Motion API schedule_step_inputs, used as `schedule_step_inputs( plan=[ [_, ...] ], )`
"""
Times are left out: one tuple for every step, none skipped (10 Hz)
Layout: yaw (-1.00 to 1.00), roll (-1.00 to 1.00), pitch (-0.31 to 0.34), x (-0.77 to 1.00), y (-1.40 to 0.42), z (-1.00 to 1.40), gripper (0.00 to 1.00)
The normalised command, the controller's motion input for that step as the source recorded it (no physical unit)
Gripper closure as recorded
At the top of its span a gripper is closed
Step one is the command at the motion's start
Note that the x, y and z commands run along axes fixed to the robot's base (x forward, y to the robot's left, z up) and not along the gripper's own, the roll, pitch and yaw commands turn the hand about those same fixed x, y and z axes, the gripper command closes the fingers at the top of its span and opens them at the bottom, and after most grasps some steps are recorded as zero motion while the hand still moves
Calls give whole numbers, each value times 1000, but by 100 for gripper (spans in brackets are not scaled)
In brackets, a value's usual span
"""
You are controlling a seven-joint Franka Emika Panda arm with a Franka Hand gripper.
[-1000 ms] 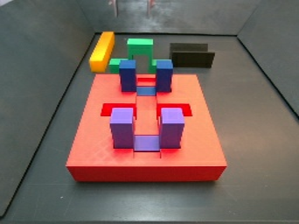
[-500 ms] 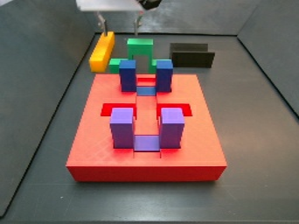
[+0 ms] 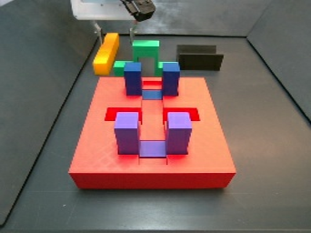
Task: Pick up the yellow object. Move up. Move to above the board. Insert the yellow object.
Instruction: Pick up the yellow object.
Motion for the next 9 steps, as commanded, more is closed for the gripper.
schedule_step_inputs(
  plan=[
    [-143,0,3,-386,31,-60,0],
    [-137,0,0,-351,0,-69,0],
    [-137,0,0,-260,0,-31,0],
    [-74,-6,0,-89,0,0,0],
    [0,-7,0,0,0,-26,0],
    [0,0,-9,0,6,-131,0],
    [-40,0,-6,-9,0,-154,0],
    [-94,0,-6,-171,3,-197,0],
    [-106,0,-16,-194,0,-240,0]
  ],
)
